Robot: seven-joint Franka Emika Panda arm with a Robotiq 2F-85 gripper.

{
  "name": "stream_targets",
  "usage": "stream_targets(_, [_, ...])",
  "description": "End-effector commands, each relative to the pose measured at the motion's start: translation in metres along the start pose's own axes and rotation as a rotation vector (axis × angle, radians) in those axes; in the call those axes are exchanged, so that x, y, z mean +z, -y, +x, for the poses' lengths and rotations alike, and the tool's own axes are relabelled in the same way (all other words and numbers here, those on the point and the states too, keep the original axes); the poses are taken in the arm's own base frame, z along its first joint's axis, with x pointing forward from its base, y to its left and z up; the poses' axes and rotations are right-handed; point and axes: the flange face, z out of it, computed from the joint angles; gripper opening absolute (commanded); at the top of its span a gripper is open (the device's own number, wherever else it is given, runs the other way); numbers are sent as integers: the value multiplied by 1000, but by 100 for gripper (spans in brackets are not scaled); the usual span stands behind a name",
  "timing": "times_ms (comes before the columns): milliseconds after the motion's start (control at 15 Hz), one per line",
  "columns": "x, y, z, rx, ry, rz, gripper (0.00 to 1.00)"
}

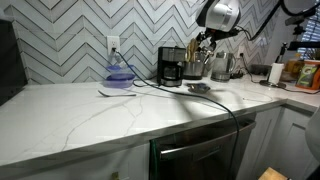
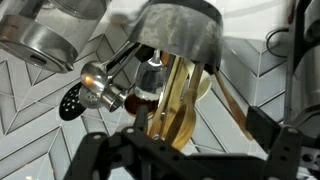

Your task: Remove one wooden spoon from the utensil holder

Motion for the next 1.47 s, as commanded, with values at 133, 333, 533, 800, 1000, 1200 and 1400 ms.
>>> stream_targets(133, [8,-9,33,99,-128,-28,100])
stream_targets(333, [18,-14,43,154,-163,-34,100])
stream_targets(533, [32,-17,48,203,-175,-24,100])
stream_targets(800, [51,-18,50,259,-182,-6,100])
stream_targets(1000, [61,-18,49,280,-177,6,70])
stream_targets(1200, [67,-19,48,284,-163,6,53])
stream_targets(1400, [70,-18,48,283,-151,9,29])
